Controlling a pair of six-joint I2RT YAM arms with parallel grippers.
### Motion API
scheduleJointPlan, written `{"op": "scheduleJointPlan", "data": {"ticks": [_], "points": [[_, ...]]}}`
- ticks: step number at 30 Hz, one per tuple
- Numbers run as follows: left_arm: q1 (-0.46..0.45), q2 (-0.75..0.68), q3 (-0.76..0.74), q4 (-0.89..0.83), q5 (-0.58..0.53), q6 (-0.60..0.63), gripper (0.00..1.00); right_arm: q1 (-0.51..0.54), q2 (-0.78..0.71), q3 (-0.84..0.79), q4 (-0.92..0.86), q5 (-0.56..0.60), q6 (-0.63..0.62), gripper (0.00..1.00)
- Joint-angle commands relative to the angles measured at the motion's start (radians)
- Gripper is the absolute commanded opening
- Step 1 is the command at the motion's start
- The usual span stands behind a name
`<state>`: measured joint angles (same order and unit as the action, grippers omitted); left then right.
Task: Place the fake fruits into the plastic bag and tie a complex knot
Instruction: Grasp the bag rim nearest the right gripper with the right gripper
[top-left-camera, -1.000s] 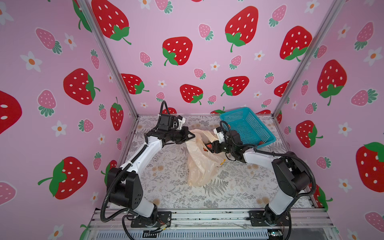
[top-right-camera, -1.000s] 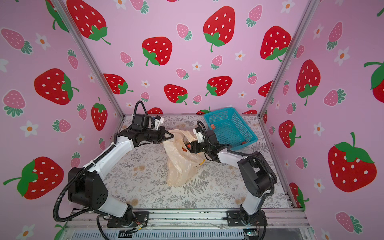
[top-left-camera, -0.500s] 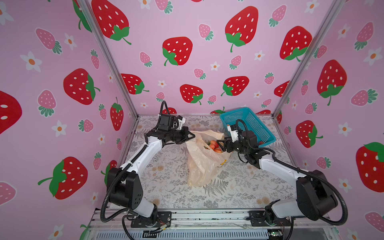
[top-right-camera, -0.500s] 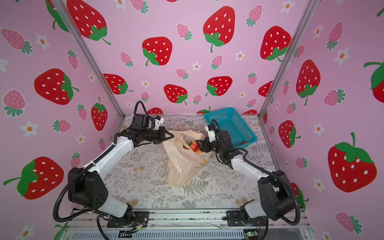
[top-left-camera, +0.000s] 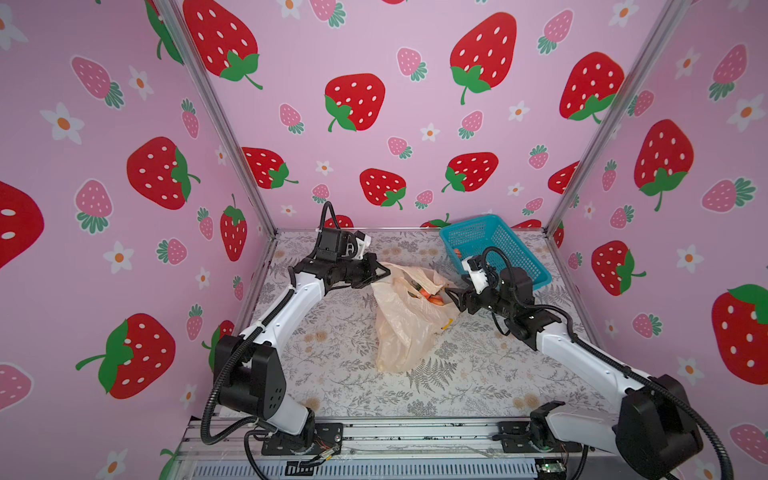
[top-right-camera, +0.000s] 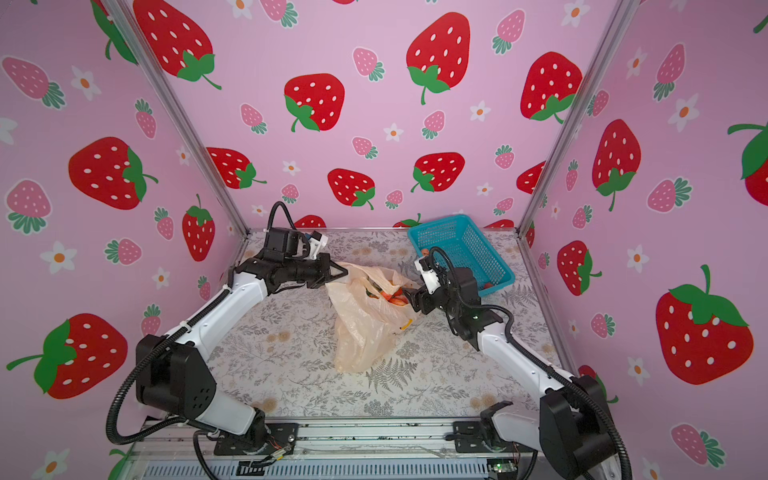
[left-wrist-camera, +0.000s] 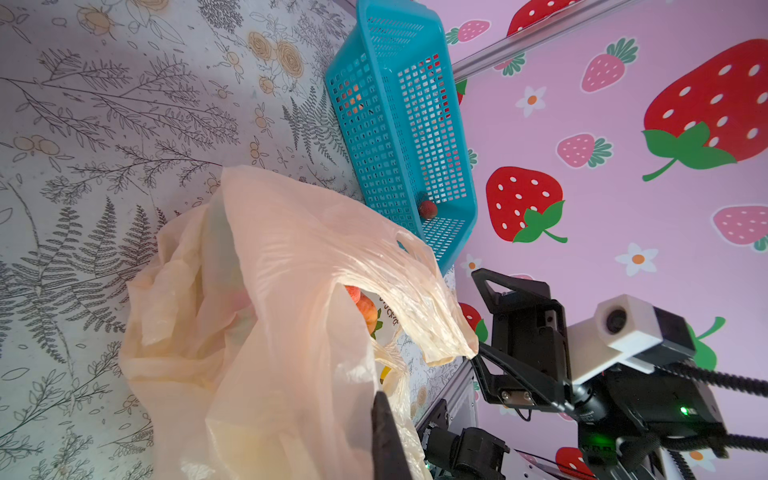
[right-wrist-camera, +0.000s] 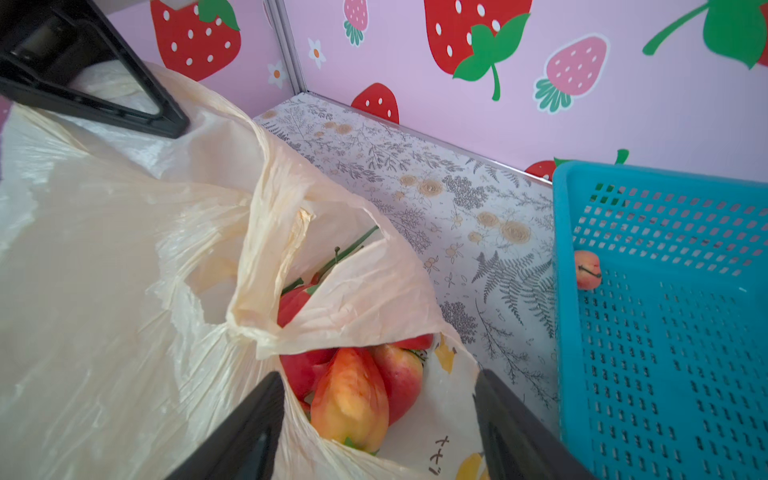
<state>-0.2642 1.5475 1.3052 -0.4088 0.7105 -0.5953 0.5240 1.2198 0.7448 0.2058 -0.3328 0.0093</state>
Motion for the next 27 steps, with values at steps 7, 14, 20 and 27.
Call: {"op": "scheduleJointPlan", "data": {"ticks": [7, 14, 20, 27], "points": [[-0.004, -0.006, 0.014, -0.008, 0.010, 0.015, 0.00, 0.086, 0.046, 0.031, 0.105, -0.020, -0.206, 0.78], [-0.004, -0.006, 0.014, -0.009, 0.008, 0.017, 0.00, 0.123, 0.157, 0.092, 0.105, 0.036, -0.227, 0.73], [-0.004, -0.004, 0.016, -0.010, 0.007, 0.021, 0.00, 0.126, 0.177, 0.094, 0.116, 0.046, -0.189, 0.35], [-0.002, -0.005, 0.026, -0.028, -0.013, 0.044, 0.00, 0.126, 0.090, 0.072, 0.066, -0.004, -0.065, 0.00]]}}
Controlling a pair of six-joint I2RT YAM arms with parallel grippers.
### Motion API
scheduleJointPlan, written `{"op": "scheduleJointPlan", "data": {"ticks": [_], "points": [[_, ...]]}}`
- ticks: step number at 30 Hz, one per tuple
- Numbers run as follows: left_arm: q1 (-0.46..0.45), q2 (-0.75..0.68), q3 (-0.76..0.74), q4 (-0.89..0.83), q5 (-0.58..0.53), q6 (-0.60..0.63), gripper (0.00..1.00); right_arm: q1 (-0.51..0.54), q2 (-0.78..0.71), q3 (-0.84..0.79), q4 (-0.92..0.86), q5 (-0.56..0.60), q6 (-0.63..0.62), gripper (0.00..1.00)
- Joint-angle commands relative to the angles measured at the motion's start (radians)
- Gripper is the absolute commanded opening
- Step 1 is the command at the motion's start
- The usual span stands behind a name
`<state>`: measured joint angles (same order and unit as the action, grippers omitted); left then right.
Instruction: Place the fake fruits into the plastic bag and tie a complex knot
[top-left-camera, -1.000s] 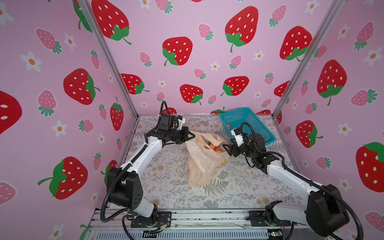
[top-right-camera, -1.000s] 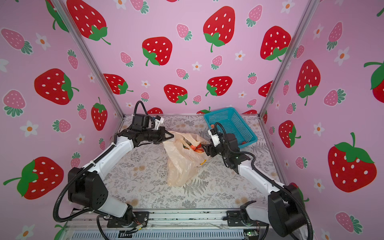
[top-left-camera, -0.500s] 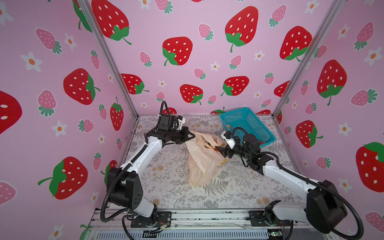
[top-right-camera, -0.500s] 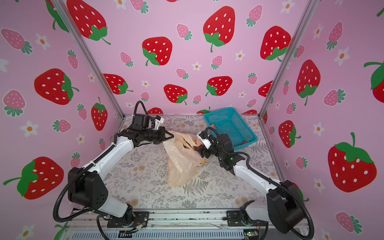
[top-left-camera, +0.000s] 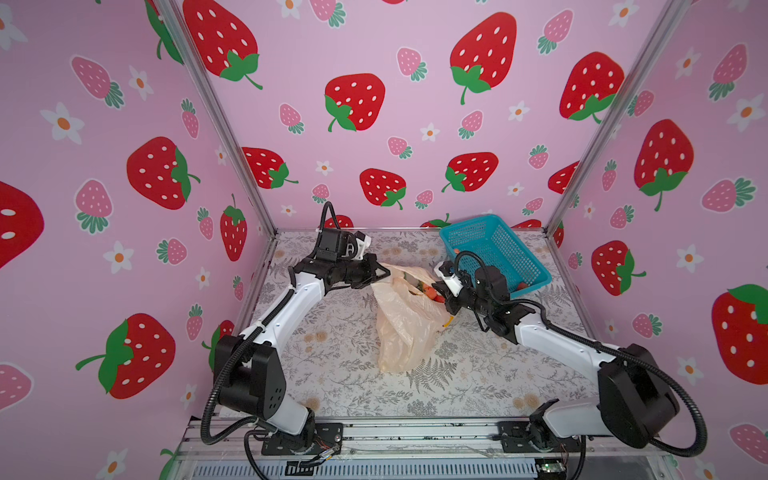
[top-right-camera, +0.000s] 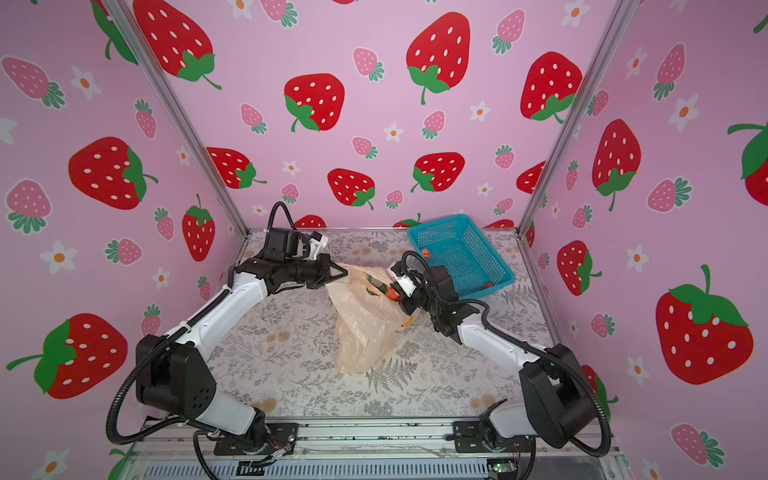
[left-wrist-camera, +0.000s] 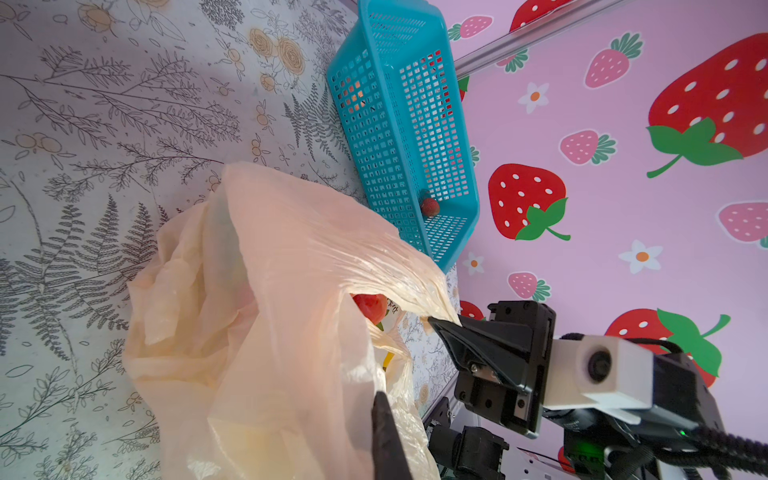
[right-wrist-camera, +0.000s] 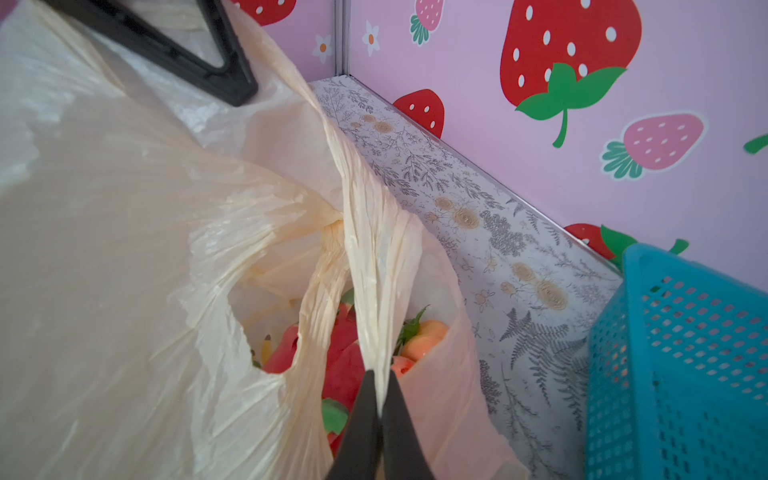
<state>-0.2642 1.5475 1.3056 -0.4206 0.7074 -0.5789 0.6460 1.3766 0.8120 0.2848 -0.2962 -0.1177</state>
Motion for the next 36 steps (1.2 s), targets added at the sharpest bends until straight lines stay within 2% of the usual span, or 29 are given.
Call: {"op": "scheduleJointPlan", "data": {"ticks": [1, 5, 10, 15, 18, 21, 25, 28, 29, 32, 36], "points": [[0.000, -0.005, 0.031, -0.026, -0.021, 0.039, 0.00, 0.003, -0.090, 0.001, -0.024, -0.063, 0.084, 0.00], [0.000, 0.008, 0.049, -0.061, -0.089, 0.078, 0.00, 0.003, -0.212, -0.032, -0.052, -0.192, 0.156, 0.00], [0.000, 0.071, 0.119, -0.102, -0.095, 0.062, 0.00, 0.004, -0.345, -0.100, -0.002, -0.361, 0.256, 0.00], [-0.001, 0.160, 0.239, -0.119, -0.123, 0.026, 0.00, 0.004, -0.374, -0.172, 0.099, -0.379, 0.346, 0.00], [0.001, 0.243, 0.354, -0.159, -0.171, 0.043, 0.00, 0.004, -0.364, -0.201, 0.185, -0.385, 0.421, 0.00], [0.002, 0.331, 0.497, -0.241, -0.246, 0.080, 0.04, 0.004, -0.354, -0.223, 0.286, -0.373, 0.524, 0.00], [0.003, 0.391, 0.649, -0.326, -0.338, 0.130, 0.21, 0.003, -0.341, -0.228, 0.345, -0.296, 0.661, 0.00], [0.005, 0.363, 0.682, -0.372, -0.444, 0.185, 0.32, 0.002, -0.329, -0.229, 0.349, -0.230, 0.745, 0.00], [0.005, 0.343, 0.680, -0.391, -0.491, 0.204, 0.41, 0.001, -0.321, -0.229, 0.348, -0.203, 0.775, 0.00], [0.004, 0.245, 0.602, -0.400, -0.621, 0.257, 0.62, -0.013, -0.289, -0.229, 0.370, -0.182, 0.839, 0.00], [-0.005, 0.046, 0.399, -0.336, -0.738, 0.291, 0.79, -0.047, -0.229, -0.213, 0.409, -0.215, 0.899, 0.00]]}}
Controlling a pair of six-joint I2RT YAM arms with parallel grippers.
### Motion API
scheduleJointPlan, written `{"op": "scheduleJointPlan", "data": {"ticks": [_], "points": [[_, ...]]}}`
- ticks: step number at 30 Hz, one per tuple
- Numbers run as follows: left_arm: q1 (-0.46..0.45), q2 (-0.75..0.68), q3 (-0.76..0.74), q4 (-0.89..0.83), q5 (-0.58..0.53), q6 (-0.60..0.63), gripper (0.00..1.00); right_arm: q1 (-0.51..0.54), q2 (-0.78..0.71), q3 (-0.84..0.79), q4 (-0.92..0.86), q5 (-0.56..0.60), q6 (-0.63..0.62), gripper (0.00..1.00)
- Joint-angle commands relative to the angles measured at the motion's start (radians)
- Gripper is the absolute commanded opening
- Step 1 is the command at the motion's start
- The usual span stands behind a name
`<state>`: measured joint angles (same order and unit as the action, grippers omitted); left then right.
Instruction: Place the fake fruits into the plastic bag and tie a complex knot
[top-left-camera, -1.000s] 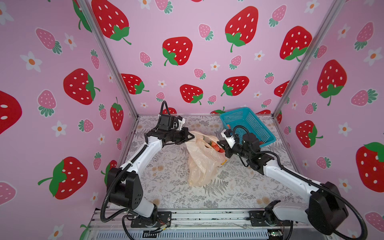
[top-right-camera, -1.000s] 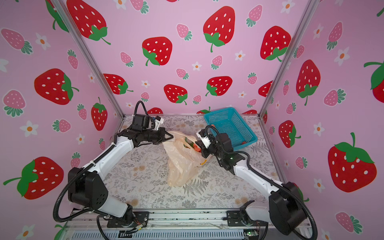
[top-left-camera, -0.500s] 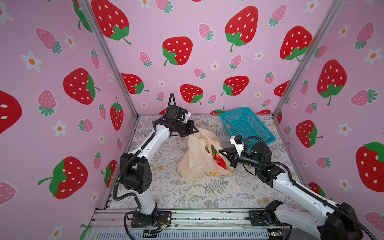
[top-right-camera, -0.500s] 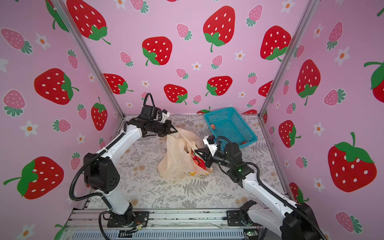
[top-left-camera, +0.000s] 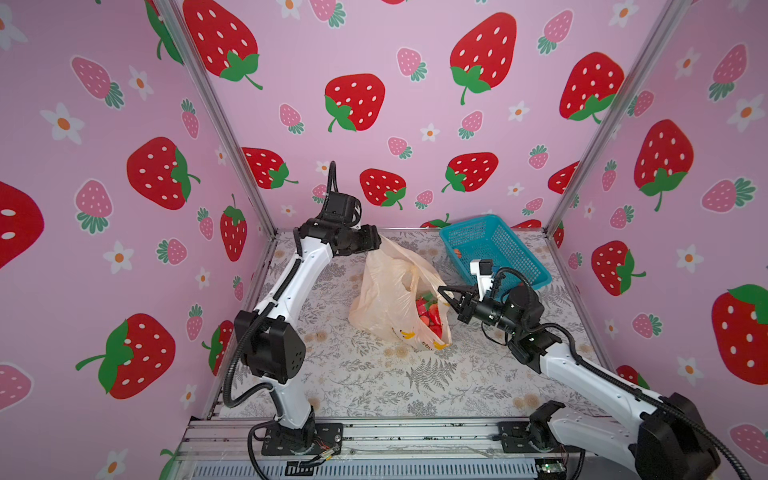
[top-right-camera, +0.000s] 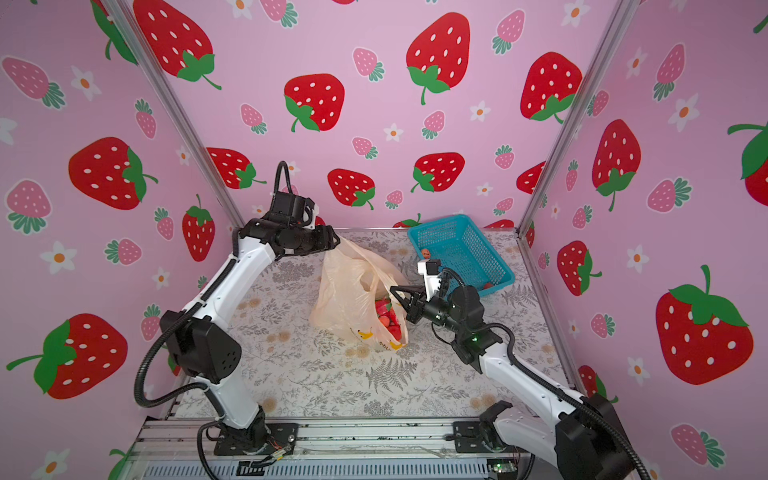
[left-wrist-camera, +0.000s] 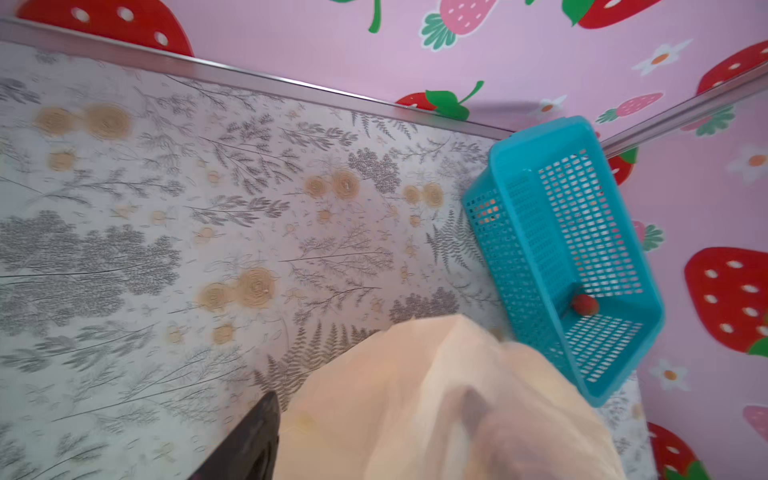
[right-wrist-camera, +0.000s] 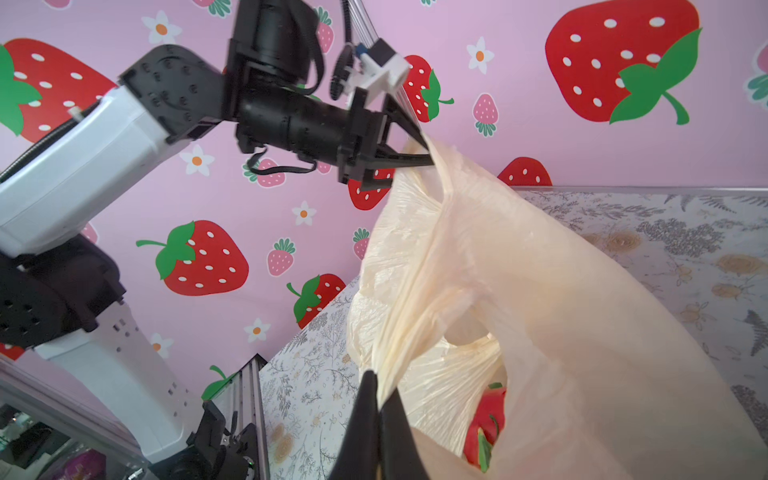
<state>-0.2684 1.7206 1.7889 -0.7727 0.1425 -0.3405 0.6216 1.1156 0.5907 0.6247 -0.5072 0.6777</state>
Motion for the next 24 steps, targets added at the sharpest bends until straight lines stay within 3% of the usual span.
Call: {"op": "scheduleJointPlan", "data": {"ticks": [1, 5, 11, 18, 24], "points": [[-0.007, -0.171, -0.130, 0.034, -0.191, 0.059, 0.80, -0.030, 0.045, 0.016, 0.073, -0.020, 0.113, 0.00], [-0.049, -0.353, -0.303, 0.093, -0.262, 0.071, 0.84, -0.058, 0.085, 0.043, 0.079, -0.069, 0.144, 0.00], [-0.129, -0.504, -0.443, 0.104, -0.324, 0.052, 0.84, -0.081, 0.098, 0.067, 0.078, -0.096, 0.170, 0.00], [-0.461, -0.616, -0.540, 0.232, -0.417, 0.039, 0.73, -0.152, 0.125, 0.095, 0.075, -0.169, 0.213, 0.00], [-0.640, -0.494, -0.509, 0.272, -0.383, 0.075, 0.66, -0.214, 0.169, 0.136, 0.067, -0.255, 0.221, 0.00]]}}
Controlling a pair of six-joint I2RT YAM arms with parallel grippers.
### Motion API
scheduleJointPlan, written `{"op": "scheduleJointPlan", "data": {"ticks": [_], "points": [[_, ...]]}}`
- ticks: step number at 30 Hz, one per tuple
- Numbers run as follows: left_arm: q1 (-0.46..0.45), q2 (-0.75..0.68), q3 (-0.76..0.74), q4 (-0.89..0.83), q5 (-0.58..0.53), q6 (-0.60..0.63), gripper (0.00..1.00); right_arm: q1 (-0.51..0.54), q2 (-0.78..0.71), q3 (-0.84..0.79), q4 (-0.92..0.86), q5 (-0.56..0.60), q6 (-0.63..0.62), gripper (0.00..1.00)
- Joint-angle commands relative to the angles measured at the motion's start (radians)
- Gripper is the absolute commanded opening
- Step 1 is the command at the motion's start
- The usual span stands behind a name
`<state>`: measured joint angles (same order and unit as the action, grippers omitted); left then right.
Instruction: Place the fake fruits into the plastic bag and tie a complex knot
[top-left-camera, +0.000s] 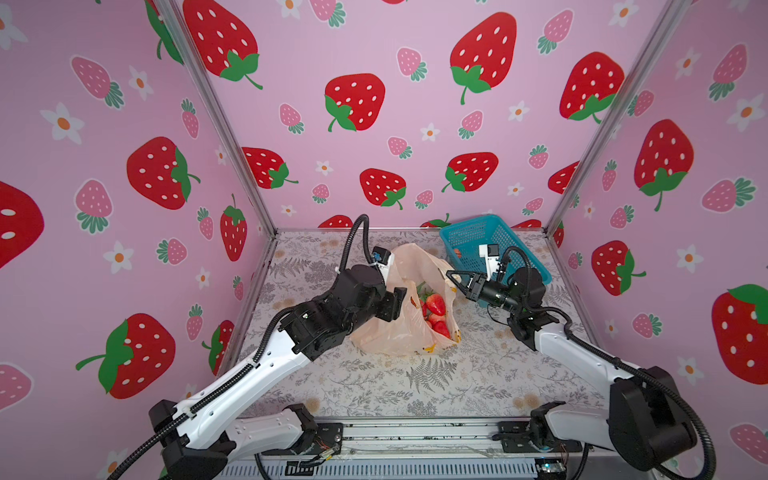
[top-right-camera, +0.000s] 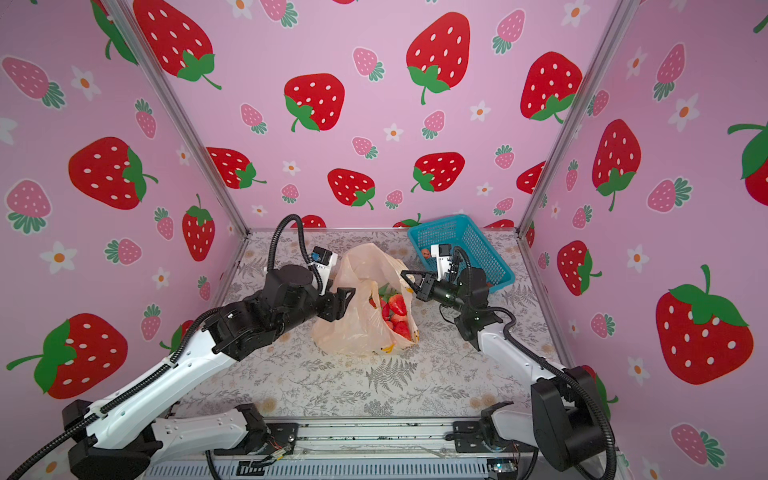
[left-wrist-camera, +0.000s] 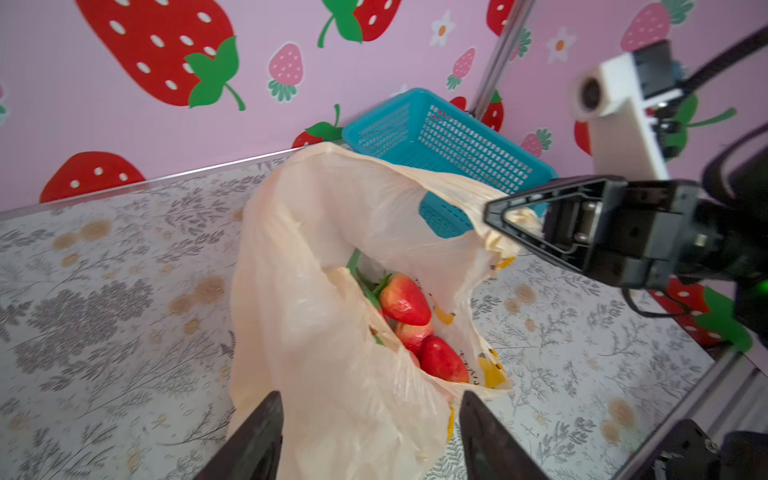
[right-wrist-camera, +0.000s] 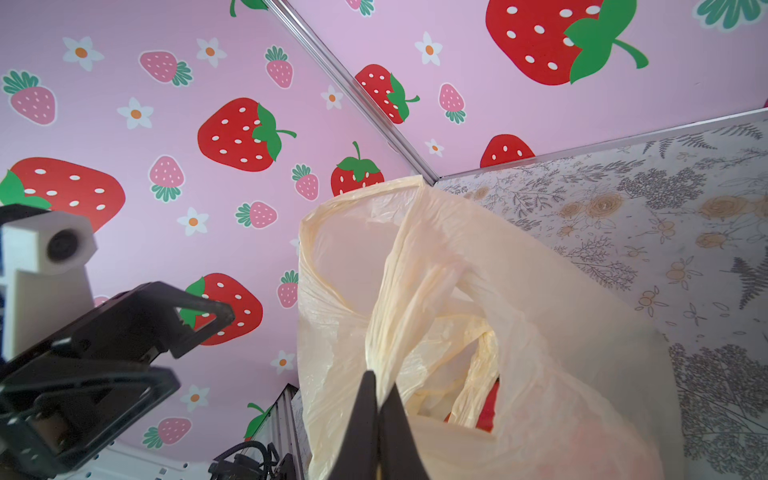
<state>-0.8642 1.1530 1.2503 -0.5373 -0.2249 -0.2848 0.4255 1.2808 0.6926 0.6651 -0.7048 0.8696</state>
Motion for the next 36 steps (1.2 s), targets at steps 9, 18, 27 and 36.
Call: {"op": "scheduleJointPlan", "data": {"ticks": [9, 18, 27, 36], "points": [[-0.097, 0.366, 0.084, 0.054, -0.083, -0.001, 0.64, -0.093, 0.000, 0.035, 0.080, -0.091, 0.107, 0.00], [-0.031, 0.550, 0.195, -0.110, -0.196, -0.030, 0.64, -0.105, -0.011, 0.027, 0.089, -0.076, 0.118, 0.00], [-0.022, 0.685, 0.282, -0.224, -0.198, 0.001, 0.57, -0.105, 0.011, 0.021, 0.119, -0.081, 0.131, 0.00], [-0.009, 0.709, 0.288, -0.222, -0.145, 0.007, 0.33, -0.106, 0.005, 0.006, 0.105, -0.074, 0.117, 0.00]]}}
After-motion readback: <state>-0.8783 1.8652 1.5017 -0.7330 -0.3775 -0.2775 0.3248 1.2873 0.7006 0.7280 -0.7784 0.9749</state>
